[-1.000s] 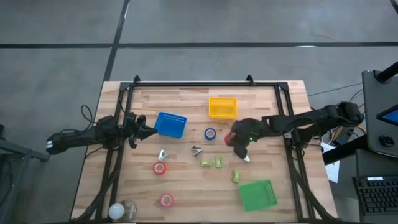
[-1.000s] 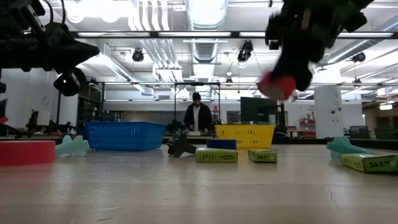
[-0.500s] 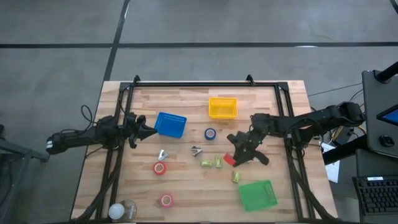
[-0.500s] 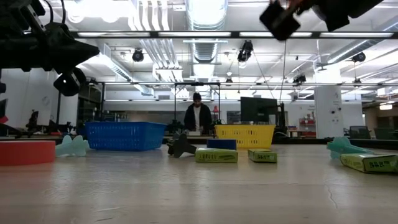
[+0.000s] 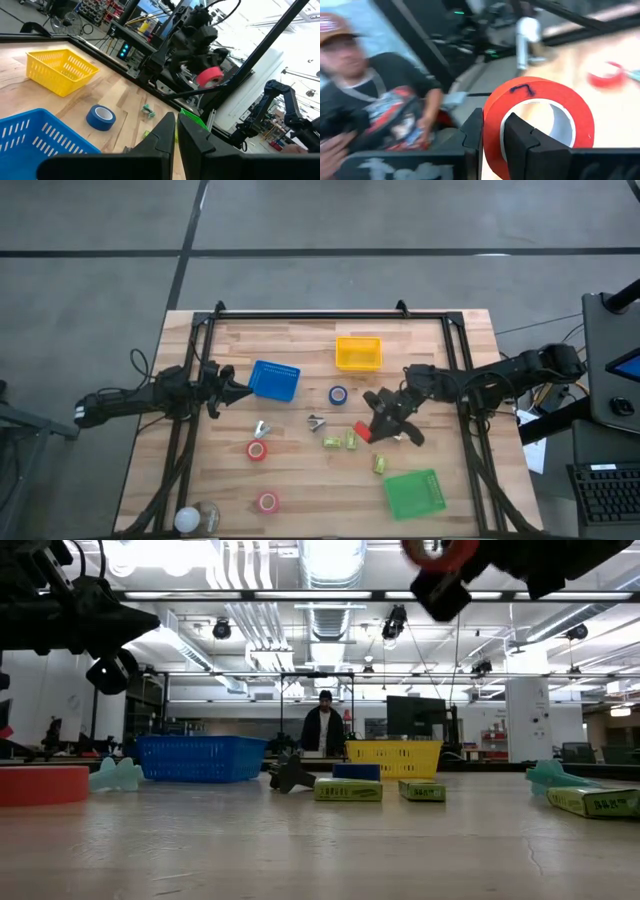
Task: Pick and place Stapler, Stapler remover, tape
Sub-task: Put the right orange tape into the yellow bin
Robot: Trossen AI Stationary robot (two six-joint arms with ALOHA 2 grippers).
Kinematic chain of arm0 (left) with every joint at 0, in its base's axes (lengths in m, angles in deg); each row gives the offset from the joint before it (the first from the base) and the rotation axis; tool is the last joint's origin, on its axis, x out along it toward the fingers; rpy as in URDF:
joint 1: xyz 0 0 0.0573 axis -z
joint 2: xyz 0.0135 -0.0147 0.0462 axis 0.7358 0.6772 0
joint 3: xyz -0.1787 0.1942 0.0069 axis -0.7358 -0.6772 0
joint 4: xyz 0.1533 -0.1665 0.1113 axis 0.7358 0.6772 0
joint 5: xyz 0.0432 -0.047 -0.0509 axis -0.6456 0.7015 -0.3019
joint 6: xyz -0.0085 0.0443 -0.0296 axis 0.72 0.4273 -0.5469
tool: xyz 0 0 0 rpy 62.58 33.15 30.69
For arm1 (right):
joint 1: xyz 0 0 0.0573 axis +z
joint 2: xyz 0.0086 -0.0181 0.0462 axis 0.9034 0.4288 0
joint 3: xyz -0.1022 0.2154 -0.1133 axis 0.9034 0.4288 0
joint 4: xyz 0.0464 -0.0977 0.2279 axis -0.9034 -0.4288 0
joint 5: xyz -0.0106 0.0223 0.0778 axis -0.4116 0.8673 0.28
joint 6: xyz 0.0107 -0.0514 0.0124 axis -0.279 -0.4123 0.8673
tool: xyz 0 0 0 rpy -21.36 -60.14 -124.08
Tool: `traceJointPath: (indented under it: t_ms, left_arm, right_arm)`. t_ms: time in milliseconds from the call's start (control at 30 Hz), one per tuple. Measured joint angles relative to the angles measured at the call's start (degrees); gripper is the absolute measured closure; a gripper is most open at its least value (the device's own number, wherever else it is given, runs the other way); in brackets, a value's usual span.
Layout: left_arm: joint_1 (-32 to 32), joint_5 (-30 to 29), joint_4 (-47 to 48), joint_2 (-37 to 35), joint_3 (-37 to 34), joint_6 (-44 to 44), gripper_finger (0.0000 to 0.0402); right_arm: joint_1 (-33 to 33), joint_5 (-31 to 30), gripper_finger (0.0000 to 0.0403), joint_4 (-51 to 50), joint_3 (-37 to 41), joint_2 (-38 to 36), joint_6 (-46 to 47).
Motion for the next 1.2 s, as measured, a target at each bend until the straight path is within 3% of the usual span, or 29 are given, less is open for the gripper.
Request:
traceJointPath:
  t_ms: [267,433,533,800,967,1200]
  left_arm:
    - [-0.01,0.0,0.0,0.0,0.0,0.01,0.0378]
    - [0.0,-0.01,0.0,0.0,0.0,-0.01,0.0378]
    - [-0.01,-0.01,0.0,0.0,0.0,0.0,0.0378]
    - [-0.01,0.0,0.0,0.0,0.0,-0.01,0.0378]
    - [0.01,-0.02,0.0,0.0,0.0,-0.01,0.0378]
    - [-0.01,0.0,0.0,0.0,0.0,-0.01,0.0378]
  right_arm:
    - [-0.07,-25.1,0.0358,-9.9,0.02,0.08,-0.2]
    - [-0.13,-48.03,0.0358,-17.36,-0.84,0.13,2.76]
    - [-1.23,-54.66,0.0358,-21.91,-2.64,0.16,3.0]
    - [-10.31,-54.66,0.0358,-33.9,-8.47,0.16,2.99]
    - [-18.0,-46.57,0.0358,-34.84,-9.13,2.04,3.03]
    - [-24.3,-40.67,0.0358,-39.18,-15.7,12.99,1.74]
